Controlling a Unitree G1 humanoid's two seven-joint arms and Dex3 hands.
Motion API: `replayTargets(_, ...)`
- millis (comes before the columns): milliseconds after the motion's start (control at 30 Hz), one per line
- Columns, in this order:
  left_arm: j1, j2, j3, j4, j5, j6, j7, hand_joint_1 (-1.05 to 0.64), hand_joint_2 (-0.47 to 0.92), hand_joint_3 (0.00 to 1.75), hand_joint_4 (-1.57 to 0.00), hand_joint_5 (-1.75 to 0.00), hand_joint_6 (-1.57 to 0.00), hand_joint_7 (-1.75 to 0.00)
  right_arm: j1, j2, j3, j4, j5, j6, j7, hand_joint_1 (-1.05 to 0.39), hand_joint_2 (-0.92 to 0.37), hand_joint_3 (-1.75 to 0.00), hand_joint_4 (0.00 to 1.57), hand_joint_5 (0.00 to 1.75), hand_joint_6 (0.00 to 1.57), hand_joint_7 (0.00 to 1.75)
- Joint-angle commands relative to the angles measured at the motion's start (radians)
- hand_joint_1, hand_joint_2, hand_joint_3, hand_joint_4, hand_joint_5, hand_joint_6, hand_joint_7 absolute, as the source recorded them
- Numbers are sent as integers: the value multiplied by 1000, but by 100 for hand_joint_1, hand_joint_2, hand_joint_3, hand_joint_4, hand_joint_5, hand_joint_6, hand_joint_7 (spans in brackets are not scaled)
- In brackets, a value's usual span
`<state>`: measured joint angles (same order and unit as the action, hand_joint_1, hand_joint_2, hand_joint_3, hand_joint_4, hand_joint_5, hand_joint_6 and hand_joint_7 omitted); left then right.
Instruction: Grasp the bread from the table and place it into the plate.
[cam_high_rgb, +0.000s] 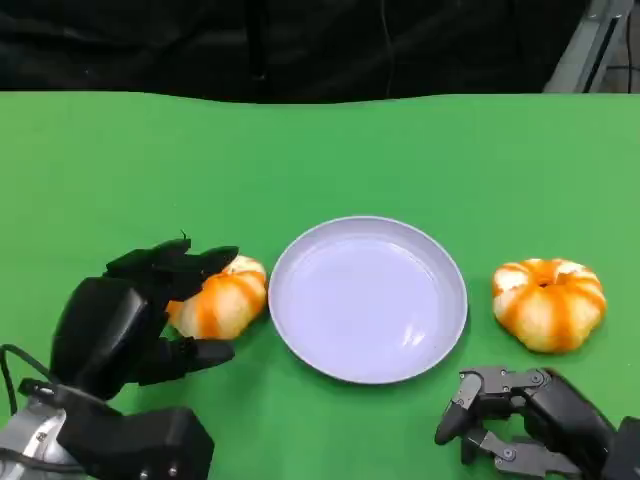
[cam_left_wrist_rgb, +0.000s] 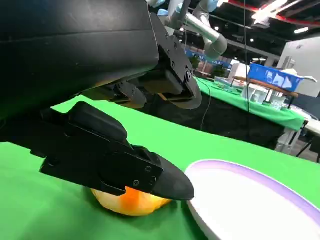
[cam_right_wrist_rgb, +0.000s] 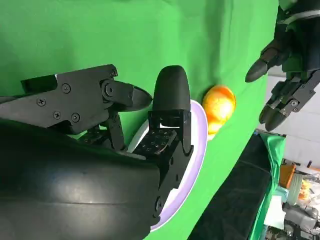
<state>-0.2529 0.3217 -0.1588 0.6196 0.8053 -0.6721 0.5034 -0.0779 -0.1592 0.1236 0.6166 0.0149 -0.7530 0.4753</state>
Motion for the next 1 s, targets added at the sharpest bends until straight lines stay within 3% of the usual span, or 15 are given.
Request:
replayTargets(33,-10,35,-27,13,-14,15,30,-82,92,9,-44,0,-56,0,6,-9,-8,-6,9,-1,-1,-1,-92,-46,73,151,83,102)
replayTargets(233,-12,45,-50,12,-29,24,41,-82,92,9,-44,0,-56,0,6,-9,-8,-6,9,-1,-1,-1,-92,-46,73,150,83,101)
replayTargets(467,-130,19,-111,186,-50,65,5,-84,92,11,-40,0,-51,0,11,-11,-5,-19,-1,2,-8,-1,-92,-46,72,151,83,102)
replayTargets(1000,-145,32,-150,207,-78,65,24,-84,92,11,-40,0,-52,0,11,-11,-5,-20,-1,3,-9,-2,-92,-46,72,151,83,103)
